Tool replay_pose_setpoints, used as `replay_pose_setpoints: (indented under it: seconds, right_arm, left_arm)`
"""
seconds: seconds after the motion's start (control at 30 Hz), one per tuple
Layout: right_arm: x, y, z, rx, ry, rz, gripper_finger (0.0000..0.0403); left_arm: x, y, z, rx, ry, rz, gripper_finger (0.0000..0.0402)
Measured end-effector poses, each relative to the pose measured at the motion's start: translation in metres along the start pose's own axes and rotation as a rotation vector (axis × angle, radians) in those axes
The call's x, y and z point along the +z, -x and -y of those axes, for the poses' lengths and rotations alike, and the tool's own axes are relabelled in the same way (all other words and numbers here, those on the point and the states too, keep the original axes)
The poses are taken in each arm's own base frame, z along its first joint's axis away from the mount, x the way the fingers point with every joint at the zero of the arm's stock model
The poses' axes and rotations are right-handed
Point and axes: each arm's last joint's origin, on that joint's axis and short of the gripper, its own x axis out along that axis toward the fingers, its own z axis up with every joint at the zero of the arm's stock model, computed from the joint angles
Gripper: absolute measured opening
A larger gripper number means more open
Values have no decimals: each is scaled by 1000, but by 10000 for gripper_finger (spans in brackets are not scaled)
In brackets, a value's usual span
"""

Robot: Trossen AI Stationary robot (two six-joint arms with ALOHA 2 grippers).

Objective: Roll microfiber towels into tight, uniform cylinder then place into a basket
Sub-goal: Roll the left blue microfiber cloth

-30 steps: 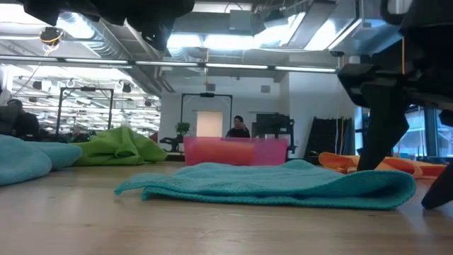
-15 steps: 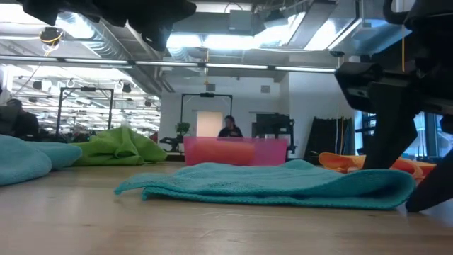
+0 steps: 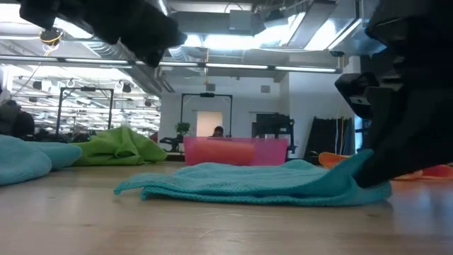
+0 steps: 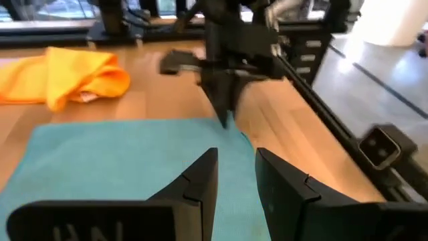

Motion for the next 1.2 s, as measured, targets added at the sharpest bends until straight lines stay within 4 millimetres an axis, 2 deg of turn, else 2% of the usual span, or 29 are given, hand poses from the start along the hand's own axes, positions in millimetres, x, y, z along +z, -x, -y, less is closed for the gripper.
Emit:
replay_pose_setpoints:
  seconds: [0.37, 0.87, 1.2]
  right_arm:
    - [22, 19, 28, -121, -234, 86, 4]
    - [21, 9, 60, -166, -431, 6, 3]
    - [20, 1, 79, -160, -509, -36, 3]
  left_arm:
    - [-31, -28, 13, -56, -26, -77, 98]
    - [-51, -38, 25, -16, -49, -118, 213]
    - [-54, -36, 32, 42, -82, -129, 244]
